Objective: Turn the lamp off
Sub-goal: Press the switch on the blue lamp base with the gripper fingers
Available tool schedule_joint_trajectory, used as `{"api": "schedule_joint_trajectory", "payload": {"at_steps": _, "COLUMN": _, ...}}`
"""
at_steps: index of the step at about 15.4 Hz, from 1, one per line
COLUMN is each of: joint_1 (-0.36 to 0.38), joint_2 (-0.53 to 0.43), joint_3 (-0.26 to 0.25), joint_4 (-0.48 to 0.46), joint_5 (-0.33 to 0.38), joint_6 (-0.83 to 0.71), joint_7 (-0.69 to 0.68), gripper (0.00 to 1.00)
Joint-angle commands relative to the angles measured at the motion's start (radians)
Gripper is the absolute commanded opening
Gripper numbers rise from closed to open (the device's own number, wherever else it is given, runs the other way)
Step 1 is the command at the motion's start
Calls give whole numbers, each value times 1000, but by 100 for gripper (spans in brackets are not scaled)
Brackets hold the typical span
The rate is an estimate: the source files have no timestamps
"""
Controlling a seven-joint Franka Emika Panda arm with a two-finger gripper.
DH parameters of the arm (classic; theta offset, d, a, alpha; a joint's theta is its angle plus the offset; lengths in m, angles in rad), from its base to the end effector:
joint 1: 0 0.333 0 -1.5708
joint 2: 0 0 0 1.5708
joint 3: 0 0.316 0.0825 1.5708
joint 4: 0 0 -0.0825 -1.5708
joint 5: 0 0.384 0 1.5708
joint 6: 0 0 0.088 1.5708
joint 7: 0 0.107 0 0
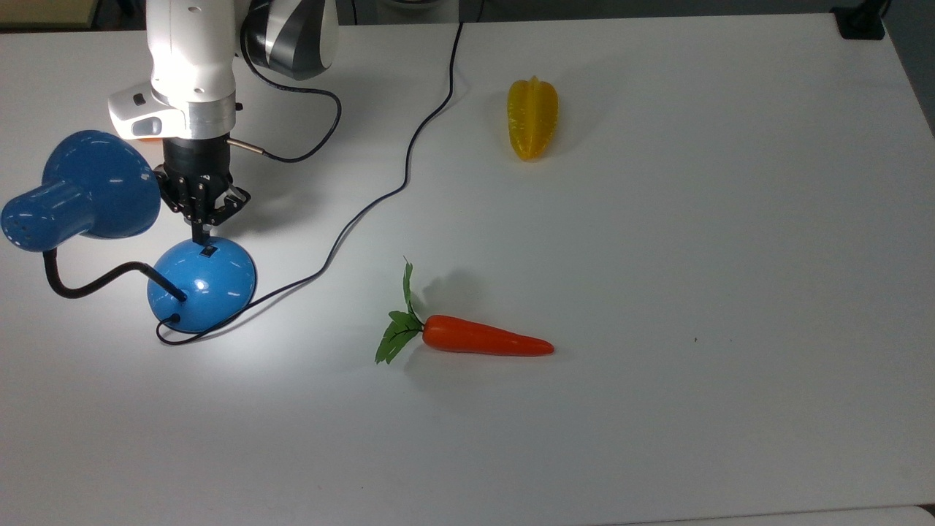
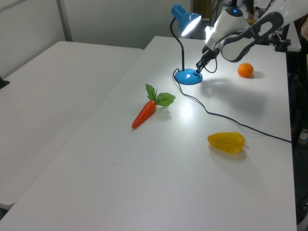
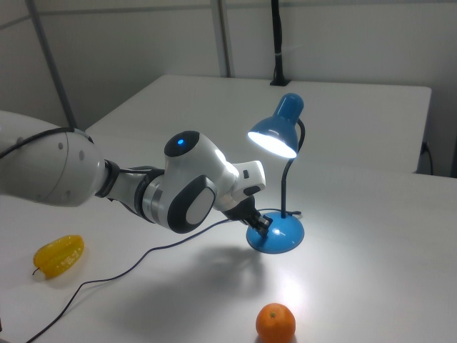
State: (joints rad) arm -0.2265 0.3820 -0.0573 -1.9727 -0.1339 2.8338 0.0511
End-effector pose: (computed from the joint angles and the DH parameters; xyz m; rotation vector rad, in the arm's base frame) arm 0.6282 -0.1734 0.3283 2.9015 -0.3026 0.6904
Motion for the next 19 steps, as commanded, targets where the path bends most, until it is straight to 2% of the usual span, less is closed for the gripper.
{"api": "schedule_joint_trajectory", "payload": {"at_steps": 1, "joint_1": 6, "joint_2": 24, "joint_3": -2, "joint_4": 17, "joint_5": -13, "joint_6": 18, "joint_7": -11, "gripper": 0}}
{"api": "schedule_joint_trajectory", "payload": {"at_steps": 13, "joint_1": 12, "joint_2": 20, "joint_3": -2, "joint_4": -3, "joint_5": -13, "joint_6": -8, "joint_7": -8, "gripper": 0}}
{"api": "schedule_joint_trajectory", "payload": {"at_steps": 19, "joint_1": 16, "joint_2": -17, "joint_3": 2, "joint_4": -5, "joint_5": -13, "joint_6": -128, "joint_7": -7, "gripper": 0}}
